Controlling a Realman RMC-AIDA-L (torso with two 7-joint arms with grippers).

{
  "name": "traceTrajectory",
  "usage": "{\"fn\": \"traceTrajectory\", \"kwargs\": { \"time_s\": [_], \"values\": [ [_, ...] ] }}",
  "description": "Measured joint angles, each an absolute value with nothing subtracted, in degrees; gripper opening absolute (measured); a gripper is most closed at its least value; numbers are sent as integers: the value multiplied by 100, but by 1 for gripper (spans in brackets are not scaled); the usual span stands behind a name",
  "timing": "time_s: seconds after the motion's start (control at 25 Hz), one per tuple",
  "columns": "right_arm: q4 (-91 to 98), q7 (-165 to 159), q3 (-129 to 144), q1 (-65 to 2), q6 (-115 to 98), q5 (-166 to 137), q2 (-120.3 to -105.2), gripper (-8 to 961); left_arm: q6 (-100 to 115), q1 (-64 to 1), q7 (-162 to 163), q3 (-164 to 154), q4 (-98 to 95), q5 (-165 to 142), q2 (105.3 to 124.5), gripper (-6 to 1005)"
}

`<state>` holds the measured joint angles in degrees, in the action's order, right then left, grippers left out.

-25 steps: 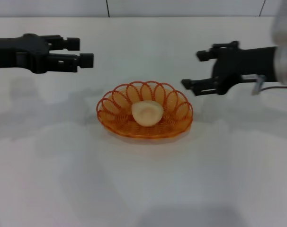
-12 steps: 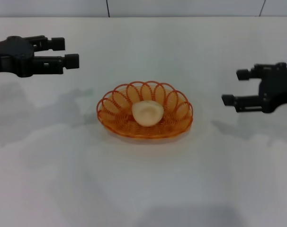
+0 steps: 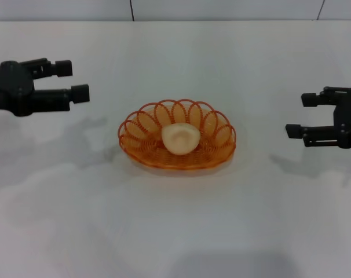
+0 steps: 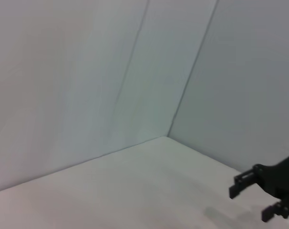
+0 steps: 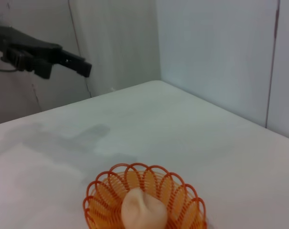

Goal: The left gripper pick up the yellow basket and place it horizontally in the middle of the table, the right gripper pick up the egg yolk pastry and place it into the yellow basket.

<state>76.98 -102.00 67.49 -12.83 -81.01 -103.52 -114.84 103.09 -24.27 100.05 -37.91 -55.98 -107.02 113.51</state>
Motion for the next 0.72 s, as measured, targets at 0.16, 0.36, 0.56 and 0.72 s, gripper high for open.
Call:
{"fn": "traceTrajectory", "kwargs": {
  "time_s": [0.16, 0.36, 0.56, 0.72],
  "values": [
    [7665, -10195, 6625, -1292, -8210, -10390, -11478, 771, 10393, -2371, 9893, -3788, -5598, -10687, 11374, 887],
    [7638, -10153, 6596, -1295, -8233, -10412, -11469, 771, 10428, -2338, 9784, -3797, -5598, -10680, 11411, 887],
    [7590, -10149, 6553, -1331, -8337, -10543, -11469, 771, 10480, -2329, 9731, -3810, -5598, -10689, 11440, 887],
    [7585, -10143, 6550, -1333, -8366, -10550, -11470, 771, 10559, -2320, 9730, -3797, -5598, -10685, 11442, 887]
  ]
}}
